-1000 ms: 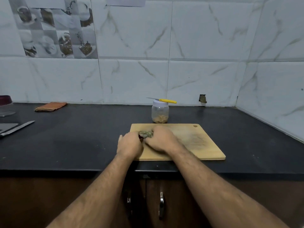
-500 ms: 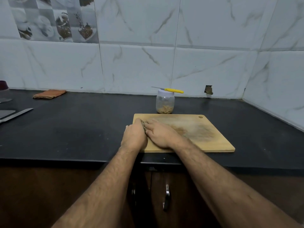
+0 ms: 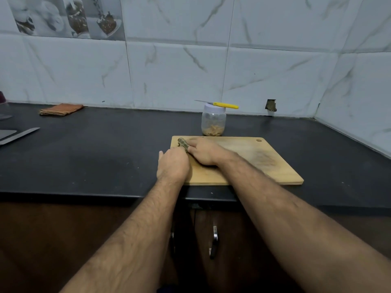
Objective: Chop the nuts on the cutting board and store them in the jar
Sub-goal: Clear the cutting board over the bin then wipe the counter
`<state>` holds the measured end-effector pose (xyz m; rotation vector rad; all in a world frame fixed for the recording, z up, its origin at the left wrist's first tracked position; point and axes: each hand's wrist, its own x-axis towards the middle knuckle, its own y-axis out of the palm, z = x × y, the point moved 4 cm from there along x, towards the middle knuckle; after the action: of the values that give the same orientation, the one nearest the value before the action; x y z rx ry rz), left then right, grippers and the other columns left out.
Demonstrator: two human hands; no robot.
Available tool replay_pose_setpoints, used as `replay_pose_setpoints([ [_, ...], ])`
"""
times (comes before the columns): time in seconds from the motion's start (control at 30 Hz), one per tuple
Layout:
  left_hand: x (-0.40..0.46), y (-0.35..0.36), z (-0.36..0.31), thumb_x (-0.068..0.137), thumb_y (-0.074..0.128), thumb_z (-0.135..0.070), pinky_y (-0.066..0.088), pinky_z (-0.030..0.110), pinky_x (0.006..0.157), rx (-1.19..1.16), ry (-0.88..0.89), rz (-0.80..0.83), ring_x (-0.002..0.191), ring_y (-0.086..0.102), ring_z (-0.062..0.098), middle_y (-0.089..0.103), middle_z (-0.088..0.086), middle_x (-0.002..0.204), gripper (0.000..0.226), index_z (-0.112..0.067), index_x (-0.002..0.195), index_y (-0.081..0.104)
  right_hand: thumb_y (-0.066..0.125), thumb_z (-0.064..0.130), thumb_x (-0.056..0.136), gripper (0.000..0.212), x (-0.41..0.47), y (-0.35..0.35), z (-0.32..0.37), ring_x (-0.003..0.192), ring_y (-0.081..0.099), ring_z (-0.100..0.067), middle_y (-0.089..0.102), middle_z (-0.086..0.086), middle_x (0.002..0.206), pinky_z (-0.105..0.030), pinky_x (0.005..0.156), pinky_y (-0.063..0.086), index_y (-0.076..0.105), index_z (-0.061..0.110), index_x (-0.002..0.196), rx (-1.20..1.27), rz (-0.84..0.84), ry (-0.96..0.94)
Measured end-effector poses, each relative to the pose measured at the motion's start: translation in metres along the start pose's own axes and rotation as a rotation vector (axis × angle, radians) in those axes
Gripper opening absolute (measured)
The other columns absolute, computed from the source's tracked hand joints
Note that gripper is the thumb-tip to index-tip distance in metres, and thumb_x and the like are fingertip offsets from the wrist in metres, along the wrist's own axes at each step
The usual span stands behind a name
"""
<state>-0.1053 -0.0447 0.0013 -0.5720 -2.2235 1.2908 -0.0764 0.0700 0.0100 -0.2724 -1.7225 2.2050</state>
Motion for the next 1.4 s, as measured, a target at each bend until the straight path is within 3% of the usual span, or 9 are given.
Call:
replay_pose_setpoints([
  [0.23, -0.005, -0.002, 0.001, 0.087, 0.041, -0.001, 0.030, 0.042, 0.116, -0.039, 0.030, 0.036, 0.110, 0.055, 0.028, 0.065, 0.010, 0.106, 0.030, -0.014, 0.105, 0.062, 0.034, 0.029, 0.106, 0.047, -0.116, 0.003, 0.004, 0.145, 0.026, -0.017, 0.033, 0.000, 0.158, -0.036, 0.118, 0.024, 0.039, 0.019, 0.152, -0.059, -0.043, -0.098],
  [0.37, -0.008, -0.003, -0.001, 0.086, 0.039, -0.004, 0.025, 0.041, 0.119, -0.014, 0.050, 0.055, 0.109, 0.056, 0.030, 0.066, 0.009, 0.106, 0.035, -0.016, 0.110, 0.062, 0.030, 0.030, 0.108, 0.049, -0.086, 0.002, 0.005, 0.151, 0.011, -0.018, 0.017, -0.006, 0.165, -0.032, 0.121, 0.010, 0.028, 0.021, 0.156, -0.066, 0.001, -0.055],
  [0.63, 0.009, 0.009, 0.004, 0.099, 0.037, -0.020, 0.020, 0.043, 0.120, 0.121, 0.082, 0.027, 0.116, 0.056, 0.023, 0.060, 0.004, 0.130, 0.037, -0.018, 0.130, 0.057, 0.024, 0.027, 0.108, 0.049, 0.018, 0.004, -0.007, 0.150, 0.012, -0.030, 0.017, -0.012, 0.164, -0.044, 0.121, 0.013, 0.029, 0.012, 0.155, -0.069, -0.024, 0.098],
  [0.77, 0.013, 0.016, 0.005, 0.104, 0.031, -0.039, 0.025, 0.046, 0.116, 0.156, 0.119, 0.019, 0.111, 0.058, 0.022, 0.061, 0.000, 0.128, 0.040, -0.021, 0.119, 0.064, 0.023, 0.022, 0.109, 0.046, 0.038, -0.005, -0.007, 0.139, 0.035, -0.028, 0.041, -0.010, 0.153, -0.040, 0.116, 0.023, 0.046, 0.005, 0.145, -0.103, -0.041, 0.117],
  [0.97, 0.011, 0.009, -0.004, 0.098, 0.038, -0.022, 0.034, 0.046, 0.110, 0.220, 0.064, 0.047, 0.105, 0.059, 0.022, 0.064, 0.000, 0.114, 0.028, -0.020, 0.110, 0.064, 0.020, 0.020, 0.109, 0.046, 0.014, -0.005, -0.009, 0.132, 0.040, -0.026, 0.046, -0.013, 0.145, -0.035, 0.108, 0.025, 0.046, 0.002, 0.142, -0.268, -0.064, 0.083],
  [1.07, 0.003, 0.011, -0.022, 0.095, 0.042, -0.018, 0.040, 0.041, 0.102, 0.357, 0.135, 0.024, 0.105, 0.059, 0.024, 0.063, 0.003, 0.113, 0.028, -0.018, 0.113, 0.063, 0.020, 0.021, 0.108, 0.046, 0.012, -0.002, -0.012, 0.129, 0.041, -0.027, 0.048, -0.014, 0.143, -0.038, 0.111, 0.026, 0.048, 0.003, 0.140, -0.254, -0.074, 0.102],
  [1.17, 0.011, 0.014, -0.023, 0.099, 0.036, -0.020, 0.036, 0.041, 0.105, 0.352, 0.152, 0.041, 0.122, 0.048, 0.032, 0.052, 0.012, 0.133, 0.037, -0.019, 0.131, 0.053, 0.021, 0.020, 0.108, 0.046, 0.008, -0.004, -0.013, 0.133, 0.039, -0.026, 0.047, -0.014, 0.145, -0.038, 0.114, 0.023, 0.046, 0.002, 0.142, -0.268, -0.051, 0.112],
  [1.3, 0.025, 0.025, -0.009, 0.105, 0.022, -0.031, 0.014, 0.048, 0.121, 0.194, 0.191, 0.219, 0.151, 0.005, 0.029, 0.010, 0.006, 0.164, 0.053, -0.018, 0.156, 0.019, 0.027, 0.022, 0.108, 0.044, 0.009, -0.004, -0.010, 0.137, 0.036, -0.027, 0.045, -0.014, 0.148, -0.040, 0.115, 0.022, 0.048, 0.002, 0.142, -0.364, -0.045, 0.045],
  [1.4, 0.029, 0.029, -0.006, 0.105, 0.018, -0.033, 0.014, 0.048, 0.121, 0.194, 0.188, 0.227, 0.151, 0.006, 0.024, 0.012, 0.001, 0.164, 0.054, -0.017, 0.157, 0.016, 0.029, 0.023, 0.108, 0.043, 0.012, -0.004, -0.012, 0.135, 0.038, -0.027, 0.046, -0.014, 0.146, -0.039, 0.113, 0.025, 0.049, 0.003, 0.140, -0.352, -0.054, 0.034],
])
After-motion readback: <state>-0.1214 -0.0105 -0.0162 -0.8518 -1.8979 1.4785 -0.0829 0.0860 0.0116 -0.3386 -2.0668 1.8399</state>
